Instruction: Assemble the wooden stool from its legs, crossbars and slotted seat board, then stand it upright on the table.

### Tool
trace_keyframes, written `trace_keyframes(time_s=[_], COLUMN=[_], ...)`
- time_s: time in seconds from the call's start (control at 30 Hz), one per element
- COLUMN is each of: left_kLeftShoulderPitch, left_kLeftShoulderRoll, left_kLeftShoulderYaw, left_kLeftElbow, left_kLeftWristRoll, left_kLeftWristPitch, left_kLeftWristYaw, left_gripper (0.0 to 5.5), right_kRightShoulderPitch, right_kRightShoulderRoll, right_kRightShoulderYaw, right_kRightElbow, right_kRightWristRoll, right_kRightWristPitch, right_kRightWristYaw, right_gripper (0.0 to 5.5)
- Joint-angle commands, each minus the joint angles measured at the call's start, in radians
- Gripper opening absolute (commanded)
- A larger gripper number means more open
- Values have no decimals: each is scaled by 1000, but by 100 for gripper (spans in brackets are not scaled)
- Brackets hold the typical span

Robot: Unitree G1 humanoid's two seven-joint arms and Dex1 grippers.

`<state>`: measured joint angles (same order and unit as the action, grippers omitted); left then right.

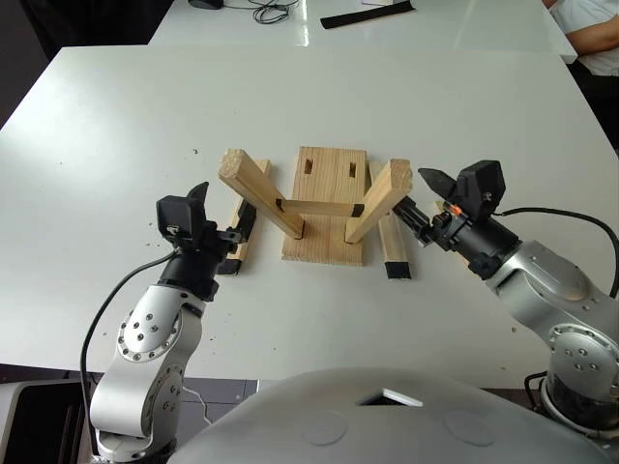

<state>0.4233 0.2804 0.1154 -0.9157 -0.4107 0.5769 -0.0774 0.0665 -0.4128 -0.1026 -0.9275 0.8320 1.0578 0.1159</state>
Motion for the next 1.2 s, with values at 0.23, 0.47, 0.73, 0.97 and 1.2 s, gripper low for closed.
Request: trace_keyframes(time_s=[0.23, 0.47, 0.73, 0.97, 1.2], left_kLeftShoulderPitch=[-17, -5, -446, -660, -711], left_kLeftShoulderRoll=[24, 77, 138, 300, 362], left_kLeftShoulderYaw=[25, 103, 385, 271, 149], left_kLeftElbow=[-24, 9, 170, 78, 185], left_kLeftWristRoll=[-227, -293, -765, -1176, -1267], left_kLeftWristPitch=[10, -7, -62, -12, 63], left_kLeftWristYaw=[-139, -182, 48, 26, -17], left_gripper=[384, 384, 384, 384, 384], right_kRightShoulderPitch=[-63, -116, -364, -513, -645], right_kRightShoulderRoll=[-151, -122, -94, -292, -258], right_kRightShoulderYaw=[-53, -27, -262, -290, -183], right_kRightElbow=[210, 299, 469, 424, 434], right_kRightWristRoll=[41, -19, 363, 1056, 1140], right_kRightWristPitch=[-108, -165, -121, -151, -178], right_kRightWristYaw=[304, 280, 241, 182, 202], right_gripper=[369, 369, 369, 369, 369])
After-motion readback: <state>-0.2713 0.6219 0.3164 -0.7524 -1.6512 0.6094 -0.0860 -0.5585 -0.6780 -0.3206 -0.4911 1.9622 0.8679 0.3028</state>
